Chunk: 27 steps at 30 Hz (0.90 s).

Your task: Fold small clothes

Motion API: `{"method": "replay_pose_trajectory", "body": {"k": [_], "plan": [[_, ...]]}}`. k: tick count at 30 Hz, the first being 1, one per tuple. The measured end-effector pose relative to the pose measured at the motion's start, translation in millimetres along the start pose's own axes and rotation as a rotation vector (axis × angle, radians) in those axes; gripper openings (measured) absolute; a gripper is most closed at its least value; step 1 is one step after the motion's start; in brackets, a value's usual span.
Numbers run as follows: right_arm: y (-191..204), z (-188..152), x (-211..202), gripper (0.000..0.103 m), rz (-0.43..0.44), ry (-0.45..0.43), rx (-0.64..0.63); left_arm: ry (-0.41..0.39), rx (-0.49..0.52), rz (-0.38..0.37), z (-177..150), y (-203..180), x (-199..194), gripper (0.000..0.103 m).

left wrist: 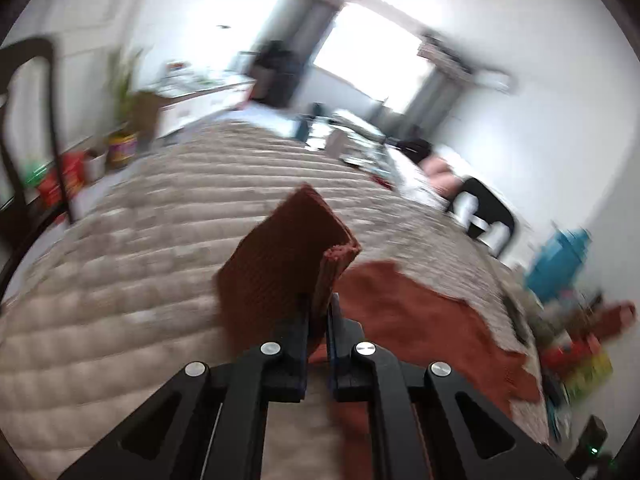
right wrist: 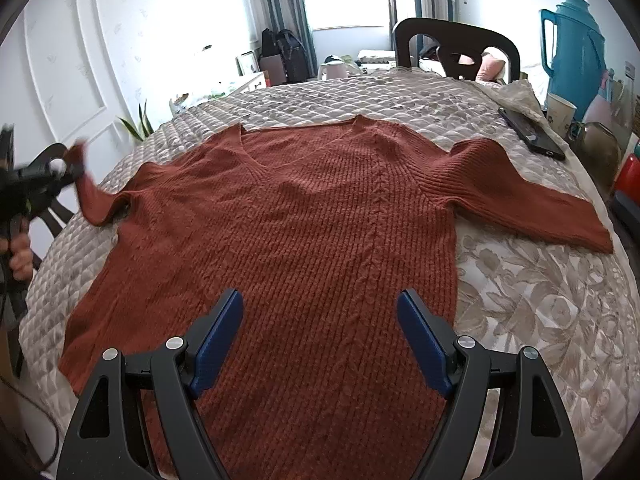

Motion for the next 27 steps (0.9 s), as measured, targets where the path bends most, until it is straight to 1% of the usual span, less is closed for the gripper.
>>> {"method": "replay_pose_trajectory", "body": {"k": [4, 6, 8, 10, 11, 13, 14, 15, 17, 19, 20, 22, 24, 25, 27], "plan": [[-4.5, -3.5, -4.9, 0.079, -0.014, 0.0, 0.006, 0.06, 0.121, -0.118, -13.5, -66.2, 26.8, 0.009], [-8.6, -6.1, -7.4, 0.079, -0.023, 0.002, 0.016, 0.111, 0.166, -0.171, -28.9, -90.7, 42.3, 0.009], [-13.3, -7.8, -8.9, 0.079, -0.032, 0.005, 0.026, 0.192, 0.204, -0.218, -51.4, -113.0, 62.9, 0.009], [-17.9, -8.8, -10.2, 0.079, -0.035, 0.007, 0.038, 0.289, 0.222, -0.258, -73.4, -124.4, 84.2, 0.009], [-20.1, -9.0, -10.5, 0.079, -0.033, 0.008, 0.046, 0.335, 0.23, -0.261, -83.8, -126.9, 94.0, 0.009], [-24.7, -8.3, -10.3, 0.079, -0.025, 0.007, 0.064, 0.383, 0.251, -0.269, -99.8, -127.5, 98.2, 0.01], [-26.2, -7.5, -10.3, 0.079, -0.02, 0.005, 0.072, 0.39, 0.259, -0.281, -102.8, -125.0, 92.6, 0.015], [-27.6, -6.0, -10.2, 0.079, -0.01, 0.001, 0.08, 0.384, 0.262, -0.292, -102.0, -124.3, 88.0, 0.028], [-28.5, -2.6, -8.8, 0.079, 0.02, -0.007, 0.096, 0.353, 0.258, -0.321, -92.8, -118.8, 71.9, 0.045], [-28.5, 3.7, -6.0, 0.079, 0.074, -0.023, 0.123, 0.295, 0.25, -0.333, -75.6, -107.6, 52.8, 0.047], [-27.6, 7.6, -3.3, 0.078, 0.101, -0.03, 0.133, 0.255, 0.251, -0.312, -67.2, -99.8, 44.3, 0.047], [-24.8, 17.4, 5.6, 0.066, 0.159, -0.039, 0.147, 0.194, 0.249, -0.245, -52.5, -83.0, 36.2, 0.047], [-19.7, 27.2, 19.0, 0.037, 0.205, -0.029, 0.157, 0.155, 0.229, -0.195, -39.4, -63.3, 31.2, 0.047], [-15.8, 32.9, 27.5, 0.032, 0.23, -0.023, 0.156, 0.146, 0.207, -0.165, -33.6, -50.7, 30.5, 0.047], [-7.2, 42.3, 45.1, 0.032, 0.264, 0.0, 0.152, 0.138, 0.177, -0.134, -27.3, -35.0, 31.5, 0.047]]}}
Point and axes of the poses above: each gripper's, at about its wrist camera, not at the fingertips, and x roughly the way its jaws point, y to its left, z to its top, the point moved 3 cm from there along x, roughly the way its jaws point, and after that the axes turned 8 degrees about -x, right-handed, at the moved point
